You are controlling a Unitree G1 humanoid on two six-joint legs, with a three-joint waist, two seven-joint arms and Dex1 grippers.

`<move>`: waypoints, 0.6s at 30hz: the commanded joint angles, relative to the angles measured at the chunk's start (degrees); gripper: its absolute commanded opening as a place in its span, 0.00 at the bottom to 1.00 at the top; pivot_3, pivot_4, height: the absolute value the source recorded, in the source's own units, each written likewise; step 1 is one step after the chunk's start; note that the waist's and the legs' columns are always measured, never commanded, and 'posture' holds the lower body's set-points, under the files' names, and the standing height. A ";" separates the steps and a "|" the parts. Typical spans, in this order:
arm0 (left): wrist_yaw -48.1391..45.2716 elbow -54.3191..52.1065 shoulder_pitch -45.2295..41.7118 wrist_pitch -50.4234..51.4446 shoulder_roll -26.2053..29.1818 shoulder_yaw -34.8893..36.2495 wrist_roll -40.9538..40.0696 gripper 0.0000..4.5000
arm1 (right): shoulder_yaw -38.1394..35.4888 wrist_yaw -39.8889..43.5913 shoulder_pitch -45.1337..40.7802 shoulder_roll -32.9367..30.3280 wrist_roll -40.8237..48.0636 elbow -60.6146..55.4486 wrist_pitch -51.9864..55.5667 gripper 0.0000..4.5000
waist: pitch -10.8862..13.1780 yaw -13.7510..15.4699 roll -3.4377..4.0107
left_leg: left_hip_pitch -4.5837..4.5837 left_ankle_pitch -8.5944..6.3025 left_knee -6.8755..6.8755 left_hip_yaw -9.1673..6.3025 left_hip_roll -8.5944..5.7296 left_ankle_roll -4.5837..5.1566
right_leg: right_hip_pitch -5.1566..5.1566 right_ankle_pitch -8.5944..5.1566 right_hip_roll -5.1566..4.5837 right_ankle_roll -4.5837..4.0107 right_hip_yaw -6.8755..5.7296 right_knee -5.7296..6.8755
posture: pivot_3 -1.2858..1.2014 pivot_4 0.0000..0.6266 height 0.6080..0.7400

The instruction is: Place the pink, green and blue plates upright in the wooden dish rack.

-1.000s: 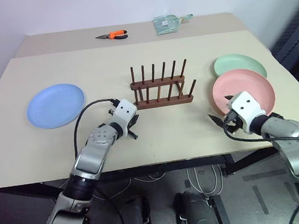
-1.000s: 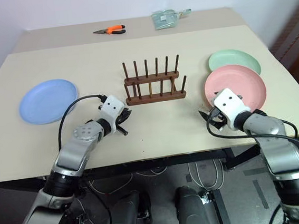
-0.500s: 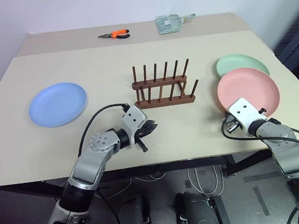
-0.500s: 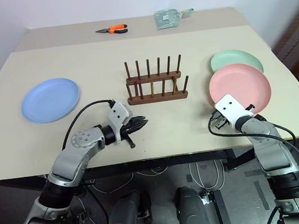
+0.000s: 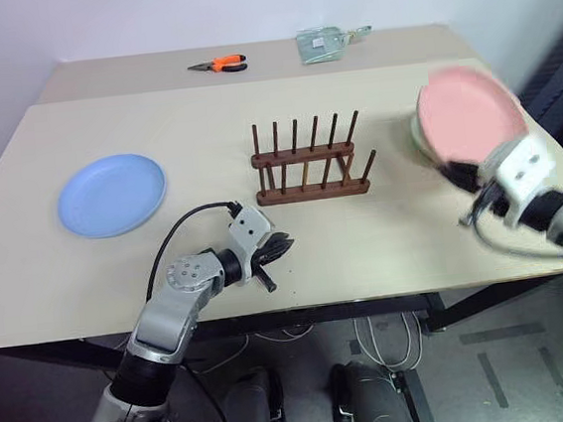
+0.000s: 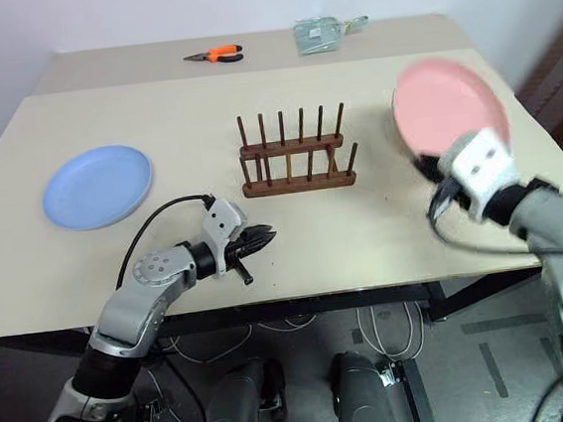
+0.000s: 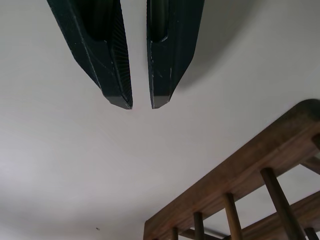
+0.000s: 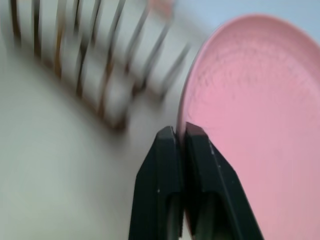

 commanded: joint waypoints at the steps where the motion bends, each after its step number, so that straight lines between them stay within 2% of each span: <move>1: -1.26 -1.24 -1.23 -0.43 -0.04 1.90 -2.32 0.13 | -2.76 -8.35 -12.84 6.51 27.23 -1.45 10.55 0.00 | 0.00 -0.33 -0.01 | 0.00 -0.01 0.00 -0.08 0.03 0.01 | 0.01 -0.01 0.01 -0.02 -0.04 0.01 | 0.52 0.24 1.00; 3: -1.58 -1.48 -1.35 -0.60 -0.10 2.47 -3.06 0.13 | -2.59 -11.99 -17.19 9.51 32.84 1.40 13.01 0.00 | 0.00 -0.23 -0.02 | -0.02 0.08 -0.05 -0.11 0.05 -0.15 | 0.01 -0.02 0.01 -0.04 -0.08 -0.02 | 0.52 0.24 1.00; 7: -1.74 -2.89 -0.94 0.23 -0.43 3.80 -5.19 0.13 | 0.13 -15.06 -21.77 11.64 31.12 10.45 14.24 0.00 | -0.01 0.78 -0.01 | -0.10 0.02 0.01 -0.06 -0.11 -0.04 | 0.03 0.00 -0.15 -0.01 -0.12 -0.07 | 0.52 0.24 1.00; 18: 0.44 -4.58 1.43 -0.37 -0.37 3.57 -4.69 0.13 | 1.52 -11.05 -21.92 11.22 31.72 20.82 16.48 0.00 | 0.00 0.68 0.01 | -0.13 -0.03 0.02 0.06 -0.18 0.07 | -0.01 -0.01 -0.04 0.06 -0.10 -0.04 | 0.52 0.24 1.00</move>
